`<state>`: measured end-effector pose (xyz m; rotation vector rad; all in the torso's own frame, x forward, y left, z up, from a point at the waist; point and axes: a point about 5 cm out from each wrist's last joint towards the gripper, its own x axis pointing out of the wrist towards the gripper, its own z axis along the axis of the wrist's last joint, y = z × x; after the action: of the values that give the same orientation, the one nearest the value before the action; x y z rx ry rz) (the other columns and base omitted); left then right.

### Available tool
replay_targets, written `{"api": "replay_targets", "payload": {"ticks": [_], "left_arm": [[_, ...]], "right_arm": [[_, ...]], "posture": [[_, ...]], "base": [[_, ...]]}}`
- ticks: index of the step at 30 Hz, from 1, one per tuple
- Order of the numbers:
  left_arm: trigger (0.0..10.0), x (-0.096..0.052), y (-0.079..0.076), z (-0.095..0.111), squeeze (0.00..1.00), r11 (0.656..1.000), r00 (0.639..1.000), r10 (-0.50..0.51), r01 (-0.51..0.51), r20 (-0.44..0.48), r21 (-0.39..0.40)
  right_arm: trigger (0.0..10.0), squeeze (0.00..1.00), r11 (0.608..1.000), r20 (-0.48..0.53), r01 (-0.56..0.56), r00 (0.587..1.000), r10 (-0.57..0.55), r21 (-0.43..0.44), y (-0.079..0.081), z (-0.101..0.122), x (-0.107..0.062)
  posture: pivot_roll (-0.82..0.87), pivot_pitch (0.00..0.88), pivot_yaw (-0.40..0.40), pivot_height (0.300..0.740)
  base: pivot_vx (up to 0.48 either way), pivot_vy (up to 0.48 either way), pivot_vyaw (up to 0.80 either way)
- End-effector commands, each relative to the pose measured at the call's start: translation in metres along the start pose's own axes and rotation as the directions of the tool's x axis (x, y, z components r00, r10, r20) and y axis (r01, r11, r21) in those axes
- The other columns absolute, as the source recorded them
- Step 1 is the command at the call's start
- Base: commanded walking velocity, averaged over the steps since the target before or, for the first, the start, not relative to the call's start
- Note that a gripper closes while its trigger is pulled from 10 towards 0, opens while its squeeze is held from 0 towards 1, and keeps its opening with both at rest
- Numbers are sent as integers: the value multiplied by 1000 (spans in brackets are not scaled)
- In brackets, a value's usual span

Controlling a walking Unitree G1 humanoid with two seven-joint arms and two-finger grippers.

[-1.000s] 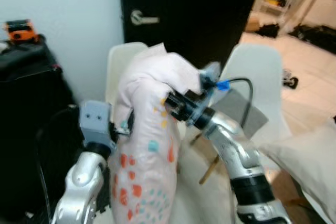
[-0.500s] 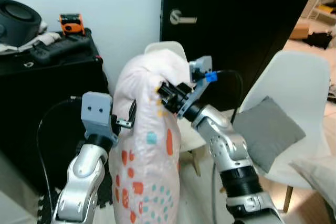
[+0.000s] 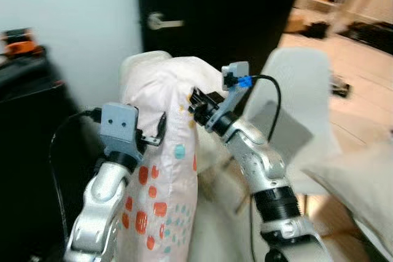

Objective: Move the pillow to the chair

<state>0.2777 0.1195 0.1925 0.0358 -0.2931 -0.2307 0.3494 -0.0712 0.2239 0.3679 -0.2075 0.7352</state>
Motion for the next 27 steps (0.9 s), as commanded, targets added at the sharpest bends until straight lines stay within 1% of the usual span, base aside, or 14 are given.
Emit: {"api": "replay_targets", "payload": {"ticks": [1, 6, 16, 19, 20, 21, 22, 23, 24, 25, 26, 27], "left_arm": [[10000, -1, 7, -1, 0, 1000, 1000, 18, -18, -11, 20], [10000, -2, 8, -4, 0, 999, 1000, 21, -20, -21, 26], [10000, 0, 7, -1, 0, 999, 1000, 19, -19, -11, 31], [10000, 0, 8, 1, 0, 999, 1000, 22, -22, -7, 34], [10000, 0, 9, 1, 0, 999, 1000, 24, -24, -4, 37], [10000, 0, 10, 3, 0, 999, 1000, 30, -30, 1, 40], [10000, 1, 11, 5, 0, 998, 999, 41, -41, 8, 43], [10000, 1, 11, 5, 0, 998, 999, 41, -41, 8, 43], [10000, 1, 12, 6, 0, 998, 999, 49, -49, 12, 45], [10000, 2, 13, 7, 0, 996, 997, 70, -70, 10, 46], [10000, 2, 13, 7, 0, 996, 997, 70, -70, 10, 46], [10000, 2, 14, 7, 0, 996, 997, 82, -82, 9, 44]], "right_arm": [[10000, 0, 997, 108, -72, 991, 73, -15, 17, 19, 13], [10000, 0, 995, 112, -101, 989, 102, -12, 22, 18, 14], [10000, 0, 988, 140, -156, 978, 156, -8, 28, 20, 13], [10000, 0, 982, 152, -190, 971, 186, 7, 31, 23, 14], [10000, 0, 974, 161, -224, 963, 218, 21, 34, 25, 14], [10000, 0, 954, 176, -296, 942, 285, 40, 42, 30, 12], [10000, 0, 917, 208, -389, 907, 366, 87, 50, 38, 10], [10000, 0, 917, 208, -389, 907, 366, 87, 50, 38, 10], [10000, 0, 884, 231, -452, 878, 419, 115, 56, 44, 8], [10000, 0, 829, 266, -539, 830, 491, 152, 63, 51, 4], [10000, 0, 829, 266, -539, 830, 491, 152, 63, 51, 4], [10000, 0, 776, 292, -608, 783, 549, 170, 68, 58, 0]], "posture": [[-8, 0, -50, 723], [-5, 0, -48, 723], [-5, 0, -46, 723], [-4, 0, -46, 723], [-4, 0, -46, 723], [-4, 0, -46, 723], [-1, 0, -47, 723], [-1, 0, -47, 723], [-1, 0, -47, 723], [-1, 0, -47, 723], [-1, 0, -47, 723], [-1, 0, -47, 723]], "base": [[480, 0, 0], [480, 0, 0], [480, 0, 0], [480, 0, 0], [480, 0, 0], [480, 0, 0], [446, 0, 0], [446, 0, 0], [446, 0, 0], [0, 0, 0], [0, 0, 0], [0, 0, 0]]}}
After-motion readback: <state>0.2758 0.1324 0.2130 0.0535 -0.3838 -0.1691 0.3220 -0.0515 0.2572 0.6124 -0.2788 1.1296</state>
